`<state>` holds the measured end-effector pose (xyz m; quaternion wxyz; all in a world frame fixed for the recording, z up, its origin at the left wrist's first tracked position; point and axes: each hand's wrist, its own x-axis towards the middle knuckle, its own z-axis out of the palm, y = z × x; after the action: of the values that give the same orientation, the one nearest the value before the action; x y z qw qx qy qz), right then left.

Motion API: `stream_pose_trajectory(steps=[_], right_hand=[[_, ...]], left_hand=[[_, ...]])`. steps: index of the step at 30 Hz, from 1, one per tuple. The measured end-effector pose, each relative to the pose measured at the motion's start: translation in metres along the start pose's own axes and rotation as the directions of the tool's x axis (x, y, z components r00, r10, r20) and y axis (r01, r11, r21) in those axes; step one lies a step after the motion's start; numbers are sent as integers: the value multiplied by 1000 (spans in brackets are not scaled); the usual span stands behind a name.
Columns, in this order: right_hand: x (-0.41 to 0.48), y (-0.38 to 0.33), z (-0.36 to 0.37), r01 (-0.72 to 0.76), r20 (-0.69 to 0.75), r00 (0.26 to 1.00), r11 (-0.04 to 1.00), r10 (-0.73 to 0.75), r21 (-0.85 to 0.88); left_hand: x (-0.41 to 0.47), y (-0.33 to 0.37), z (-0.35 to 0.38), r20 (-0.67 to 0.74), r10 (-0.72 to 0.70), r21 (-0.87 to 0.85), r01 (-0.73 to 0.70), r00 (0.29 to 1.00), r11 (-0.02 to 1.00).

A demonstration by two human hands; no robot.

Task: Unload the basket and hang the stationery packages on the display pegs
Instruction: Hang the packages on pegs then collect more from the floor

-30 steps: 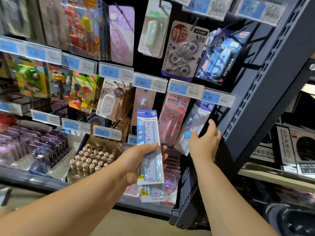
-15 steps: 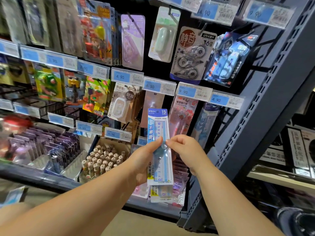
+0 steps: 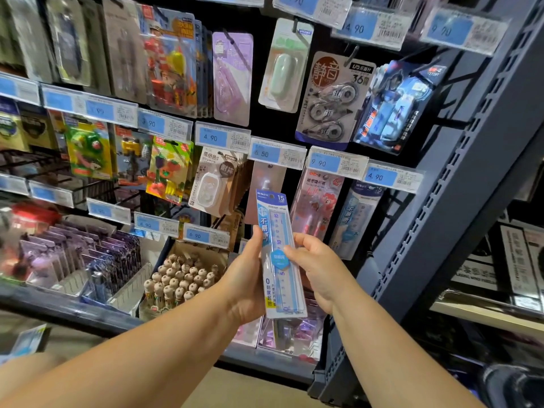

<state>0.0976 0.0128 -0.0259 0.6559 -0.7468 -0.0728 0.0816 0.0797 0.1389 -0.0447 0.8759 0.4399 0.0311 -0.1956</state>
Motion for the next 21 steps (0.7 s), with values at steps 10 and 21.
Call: stream_pose_trajectory(steps=[10,21], right_hand=[[2,-1,-3,43,32,998,971,-52,235],[15,21,-47,75,-513,855,997,-74,-19]], left_hand=[[11,-6,-10,59,24,2,-24,998,1000],[10,-4,-16,9,-19,-232,20,1000,972]])
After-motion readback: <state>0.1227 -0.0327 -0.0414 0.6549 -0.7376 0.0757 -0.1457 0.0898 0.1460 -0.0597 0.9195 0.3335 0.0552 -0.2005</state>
